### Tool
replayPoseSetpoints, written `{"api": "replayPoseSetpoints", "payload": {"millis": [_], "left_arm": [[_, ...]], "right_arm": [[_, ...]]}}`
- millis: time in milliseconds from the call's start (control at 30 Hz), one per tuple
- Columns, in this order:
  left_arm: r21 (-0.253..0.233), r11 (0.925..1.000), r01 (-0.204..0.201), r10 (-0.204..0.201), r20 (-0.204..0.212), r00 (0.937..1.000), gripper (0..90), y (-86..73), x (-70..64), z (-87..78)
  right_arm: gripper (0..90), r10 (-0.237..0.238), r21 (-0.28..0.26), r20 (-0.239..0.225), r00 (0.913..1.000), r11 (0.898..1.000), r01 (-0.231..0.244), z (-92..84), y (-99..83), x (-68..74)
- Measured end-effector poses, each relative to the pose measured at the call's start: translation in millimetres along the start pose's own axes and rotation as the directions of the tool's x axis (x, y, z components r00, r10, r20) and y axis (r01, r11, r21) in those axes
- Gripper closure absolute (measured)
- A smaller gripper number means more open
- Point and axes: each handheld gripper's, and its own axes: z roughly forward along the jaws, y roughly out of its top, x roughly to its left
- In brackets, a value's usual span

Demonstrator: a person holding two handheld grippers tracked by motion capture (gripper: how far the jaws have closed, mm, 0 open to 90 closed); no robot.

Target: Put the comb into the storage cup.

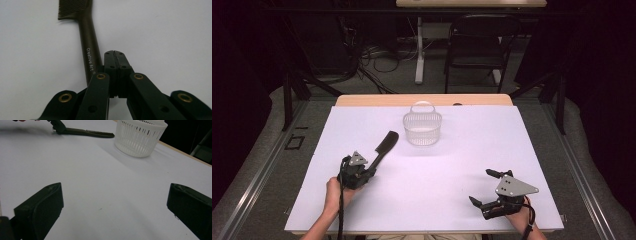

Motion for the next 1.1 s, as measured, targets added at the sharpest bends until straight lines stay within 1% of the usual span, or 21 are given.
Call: {"api": "replayPoseSetpoints", "payload": {"millis": [133, 267, 367, 400, 433, 533, 667, 967, 1033, 1100], "left_arm": [[0.007, 1.0, 0.002, -0.002, -0.015, 0.9999, 89.8, -1.6, 5.2, -3.2], [-0.003, 0.9999, 0.013, -0.013, -0.023, 0.9997, 89.2, -1.9, 9.3, -4.1], [0.004, 0.9999, 0.011, -0.011, -0.034, 0.9994, 88.9, -2.4, 12.9, -3.0], [0.005, 0.9998, 0.017, -0.017, -0.034, 0.9993, 88.9, -2.7, 13.5, -2.4], [0.013, 0.9998, 0.014, -0.014, -0.032, 0.9994, 88.9, -2.5, 14.4, -2.7], [0.012, 0.9998, 0.015, -0.014, -0.043, 0.999, 89.0, -2.7, 15.4, -3.0], [0.006, 0.9999, 0.014, -0.014, -0.044, 0.9989, 88.8, -2.5, 16.1, -2.9], [0.012, 0.9999, 0.007, -0.006, -0.057, 0.9983, 88.2, -2.3, 17.6, -3.2], [0.011, 0.9999, 0.005, -0.005, -0.058, 0.9983, 87.5, -2.0, 17.7, -3.3], [0.007, 1.0, 0.006, -0.006, -0.05, 0.9987, 84.9, -1.2, 17.2, -4.4]], "right_arm": [[0.5, -0.004, -0.002, -0.002, 1.0, 1.0, 0.004, -0.5, 0.3, 0.5], [0.4, -0.006, 0.0, -0.004, 1.0, 1.0, 0.006, 0.2, 0.7, 1.1], [0.5, 0.0, 0.002, -0.004, 1.0, 1.0, 0.0, 0.5, 0.1, 0.4], [0.5, 0.001, 0.002, -0.004, 1.0, 1.0, -0.001, 0.4, 0.1, 0.2], [0.5, 0.0, 0.002, -0.004, 1.0, 1.0, 0.0, 0.3, 0.1, 0.1], [0.5, -0.006, 0.0, -0.003, 1.0, 1.0, 0.006, -0.3, 0.5, 0.7], [0.5, -0.007, 0.001, -0.005, 1.0, 1.0, 0.007, 0.0, 0.8, 1.1], [0.5, -0.008, 0.002, -0.008, 0.9999, 1.0, 0.008, -0.2, 0.8, 1.5], [0.5, -0.007, 0.002, -0.008, 0.9999, 1.0, 0.007, 0.1, 0.9, 1.4], [0.5, -0.008, 0.005, -0.008, 0.9999, 1.0, 0.008, 0.5, 0.7, 1.0]]}}
